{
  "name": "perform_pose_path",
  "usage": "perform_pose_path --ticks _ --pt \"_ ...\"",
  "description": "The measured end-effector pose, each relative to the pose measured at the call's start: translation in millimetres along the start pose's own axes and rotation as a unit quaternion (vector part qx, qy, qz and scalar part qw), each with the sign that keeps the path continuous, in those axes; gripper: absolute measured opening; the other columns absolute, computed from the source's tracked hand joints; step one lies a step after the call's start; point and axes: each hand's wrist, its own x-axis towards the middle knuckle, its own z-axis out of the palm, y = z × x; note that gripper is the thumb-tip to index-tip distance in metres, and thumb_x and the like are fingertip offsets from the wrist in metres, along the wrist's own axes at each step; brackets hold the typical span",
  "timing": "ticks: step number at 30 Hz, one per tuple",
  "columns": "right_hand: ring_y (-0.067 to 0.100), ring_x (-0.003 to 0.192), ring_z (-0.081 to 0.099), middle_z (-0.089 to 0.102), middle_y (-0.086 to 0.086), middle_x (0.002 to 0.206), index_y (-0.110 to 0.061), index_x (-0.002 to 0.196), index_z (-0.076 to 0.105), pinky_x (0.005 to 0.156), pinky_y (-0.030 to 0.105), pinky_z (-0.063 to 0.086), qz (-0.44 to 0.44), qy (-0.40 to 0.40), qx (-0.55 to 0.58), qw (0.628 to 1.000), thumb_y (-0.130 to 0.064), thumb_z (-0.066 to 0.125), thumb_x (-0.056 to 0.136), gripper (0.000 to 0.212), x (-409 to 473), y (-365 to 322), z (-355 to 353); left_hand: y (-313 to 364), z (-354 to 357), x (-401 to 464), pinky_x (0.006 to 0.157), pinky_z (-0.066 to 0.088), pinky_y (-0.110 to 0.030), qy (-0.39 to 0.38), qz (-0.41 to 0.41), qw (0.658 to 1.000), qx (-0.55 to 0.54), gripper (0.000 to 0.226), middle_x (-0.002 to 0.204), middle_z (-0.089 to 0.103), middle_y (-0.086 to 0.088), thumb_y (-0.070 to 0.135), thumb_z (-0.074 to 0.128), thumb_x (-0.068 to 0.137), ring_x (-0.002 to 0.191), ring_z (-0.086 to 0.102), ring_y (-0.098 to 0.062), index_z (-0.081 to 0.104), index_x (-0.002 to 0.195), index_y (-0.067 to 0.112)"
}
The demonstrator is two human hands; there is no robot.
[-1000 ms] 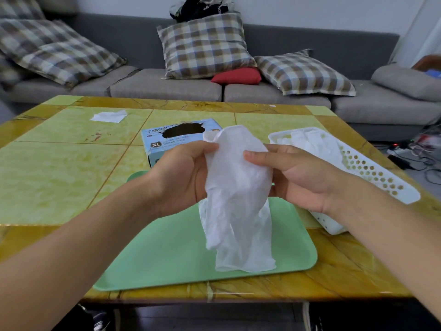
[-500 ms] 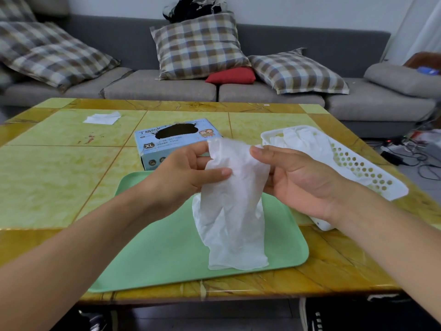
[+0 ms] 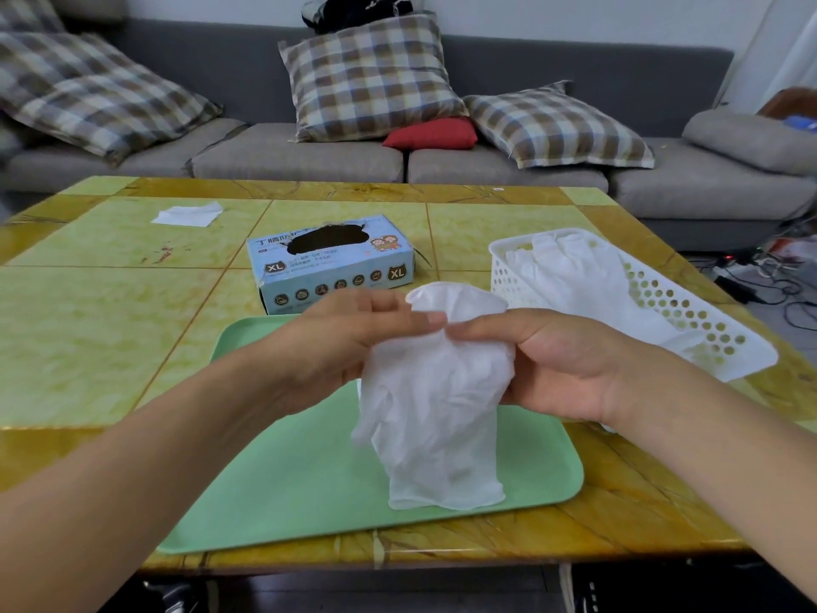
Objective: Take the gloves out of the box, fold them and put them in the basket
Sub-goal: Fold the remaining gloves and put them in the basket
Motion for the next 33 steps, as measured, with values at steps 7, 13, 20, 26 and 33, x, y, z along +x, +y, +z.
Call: perform_pose_path --ticks 7,13,20,26,33 --pt "0.026 0.099 0.069 0.073 0.017 0.117 -0.005 0.110 0.072 0.087 0.034 0.052 0.022 0.072 -0.042 0.996 -0.005 0.081 0.078 0.033 31 11 4 -27 -9 27 0.074 0.059 -0.030 0.102 -0.099 0.988 0.053 0.018 0.099 0.078 -0.006 0.023 0.072 0.091 0.085 0.074 -0.019 0.076 0.101 0.009" --pt "0.012 0.088 0.074 0.077 0.001 0.096 -0.008 0.105 0.072 0.077 0.024 0.057 -0.416 0.107 -0.112 0.896 -0.003 0.071 0.089 0.017 -8 -47 12 33 -4 14 0.082 0.054 -0.020 0.161 0.281 0.943 0.079 0.010 0.090 0.078 0.010 0.013 0.066 0.095 0.083 0.071 -0.004 0.074 0.097 0.019" --pt "0.005 0.083 0.069 0.077 -0.003 0.088 -0.016 0.089 0.080 0.078 0.023 0.053 -0.320 0.126 -0.392 0.853 -0.003 0.080 0.081 0.015 10 6 -19 -26 -18 13 0.091 0.057 -0.033 0.154 0.260 0.878 0.371 0.017 0.104 0.074 0.016 0.018 0.078 0.086 0.094 0.068 0.000 0.077 0.099 0.027" --pt "0.004 0.093 0.068 0.076 -0.009 0.097 -0.026 0.077 0.080 0.086 0.029 0.053 -0.235 0.117 -0.499 0.826 -0.012 0.081 0.078 0.014 24 55 -36 -70 -14 16 0.072 0.057 -0.027 0.053 0.226 0.876 0.422 0.018 0.102 0.070 0.012 0.004 0.083 0.072 0.087 0.065 -0.004 0.077 0.079 0.020" --pt "0.002 0.082 0.066 0.073 -0.017 0.095 -0.027 0.082 0.079 0.071 0.015 0.049 -0.289 0.087 -0.503 0.810 -0.006 0.082 0.077 0.022 7 47 -33 -55 -12 4 0.076 0.050 -0.017 0.016 0.292 0.834 0.468 0.013 0.091 0.071 0.013 0.022 0.082 0.071 0.084 0.065 -0.004 0.070 0.074 0.024"
